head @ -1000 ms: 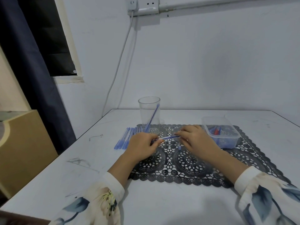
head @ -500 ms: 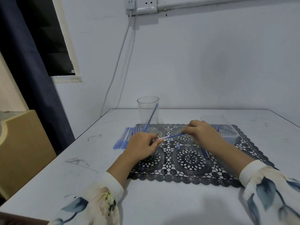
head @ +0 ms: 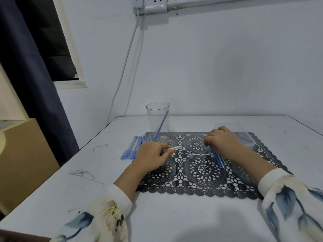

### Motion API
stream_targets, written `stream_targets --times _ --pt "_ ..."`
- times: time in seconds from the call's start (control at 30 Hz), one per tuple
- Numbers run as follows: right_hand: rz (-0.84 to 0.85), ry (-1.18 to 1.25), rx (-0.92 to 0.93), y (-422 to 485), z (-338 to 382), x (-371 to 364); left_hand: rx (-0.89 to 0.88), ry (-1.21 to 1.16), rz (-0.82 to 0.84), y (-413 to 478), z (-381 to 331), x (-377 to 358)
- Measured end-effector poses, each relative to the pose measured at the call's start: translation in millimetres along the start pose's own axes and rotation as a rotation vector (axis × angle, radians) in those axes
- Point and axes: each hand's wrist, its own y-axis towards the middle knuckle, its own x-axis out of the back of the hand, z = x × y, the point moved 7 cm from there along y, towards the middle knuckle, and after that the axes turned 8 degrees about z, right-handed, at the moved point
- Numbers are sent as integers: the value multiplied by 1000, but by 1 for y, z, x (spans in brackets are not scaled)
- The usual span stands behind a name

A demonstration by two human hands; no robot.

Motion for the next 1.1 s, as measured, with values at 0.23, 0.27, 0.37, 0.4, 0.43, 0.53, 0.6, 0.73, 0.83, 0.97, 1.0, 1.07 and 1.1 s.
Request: stream_targets --times 0.23,0.27,0.37,0.4,0.43,0.53,0.6,0.73,0.83,0.97,1.0,1.07,1.1 --pt "117 -142 42 0 7 -9 2 5 -2 0 1 0" --pt "124 -146 40 0 8 -9 1 7 -3 0 1 0" --pt "122 -172 42 -1 9 -10 -1 10 -7 -1 1 0" --pt "129 -187 41 -1 8 -11 -2 11 -5 0 1 0" --pt "137 -199 39 -2 8 -12 -3 10 -3 0 1 -1" --pt "149 -213 34 -2 9 -12 -4 0 3 0 1 -1" --pt "154 -213 31 -2 10 -11 -3 -1 3 0 0 -1" --pt "152 -197 26 -2 12 -8 -3 -6 0 -1 1 -1" --pt "137 -126 -16 -1 10 -4 1 -1 8 -1 0 -1" --pt "-30 205 -192 2 -1 13 13 4 18 -1 0 -2" --pt "-93 316 -254 2 -6 19 13 6 15 0 0 -2" --pt "-205 532 -399 1 -20 27 15 20 4 -1 -2 -1" --pt "-254 603 -464 -1 -27 31 18 29 -6 0 -3 0"
